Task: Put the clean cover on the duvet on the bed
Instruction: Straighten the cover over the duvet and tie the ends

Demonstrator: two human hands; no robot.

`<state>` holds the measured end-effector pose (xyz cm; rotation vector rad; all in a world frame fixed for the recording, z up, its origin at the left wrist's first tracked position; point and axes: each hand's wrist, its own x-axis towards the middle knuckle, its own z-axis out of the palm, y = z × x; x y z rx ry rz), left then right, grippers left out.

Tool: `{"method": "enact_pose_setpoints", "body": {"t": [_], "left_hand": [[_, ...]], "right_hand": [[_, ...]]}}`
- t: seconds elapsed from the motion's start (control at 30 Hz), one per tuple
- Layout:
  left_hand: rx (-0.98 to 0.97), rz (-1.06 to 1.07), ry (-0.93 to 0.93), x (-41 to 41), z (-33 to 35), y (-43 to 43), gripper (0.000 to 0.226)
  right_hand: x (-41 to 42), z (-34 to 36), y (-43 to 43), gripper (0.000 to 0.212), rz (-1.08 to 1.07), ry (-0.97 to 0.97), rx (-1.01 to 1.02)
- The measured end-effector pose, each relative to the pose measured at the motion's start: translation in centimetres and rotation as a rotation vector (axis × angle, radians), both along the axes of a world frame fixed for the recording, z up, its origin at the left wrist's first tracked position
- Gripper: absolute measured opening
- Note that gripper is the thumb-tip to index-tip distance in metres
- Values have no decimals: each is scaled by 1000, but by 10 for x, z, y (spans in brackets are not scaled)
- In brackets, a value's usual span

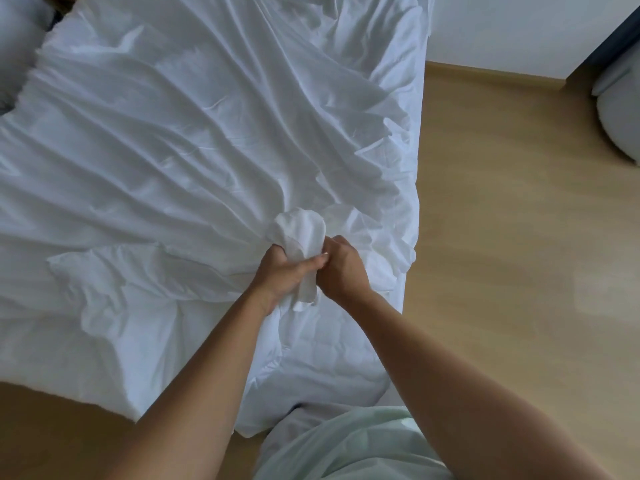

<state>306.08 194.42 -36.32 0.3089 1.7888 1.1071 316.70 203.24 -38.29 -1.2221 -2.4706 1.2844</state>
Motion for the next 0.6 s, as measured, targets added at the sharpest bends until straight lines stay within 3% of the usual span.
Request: {"method": "enact_pose_setpoints", "body": {"t": [0.13, 0.23, 0.33, 0.47, 0.6], "left_hand": [[-91, 74, 17, -8, -2, 2, 39], [-140, 195, 2, -20, -10, -5, 44], [-179, 259, 53, -37, -16, -15, 33], [-235, 303, 66, -52, -19, -21, 33], [-246, 381, 100, -52, -20, -19, 45]], "right_hand": [[-9, -4, -4, 25, 229, -74, 223], [-10, -2, 1, 49, 276, -62, 122], [-5, -3, 15, 62, 349, -89, 28], [-9, -4, 31, 51, 220, -18, -40], [-27, -4, 31, 35, 235, -59, -48]]}}
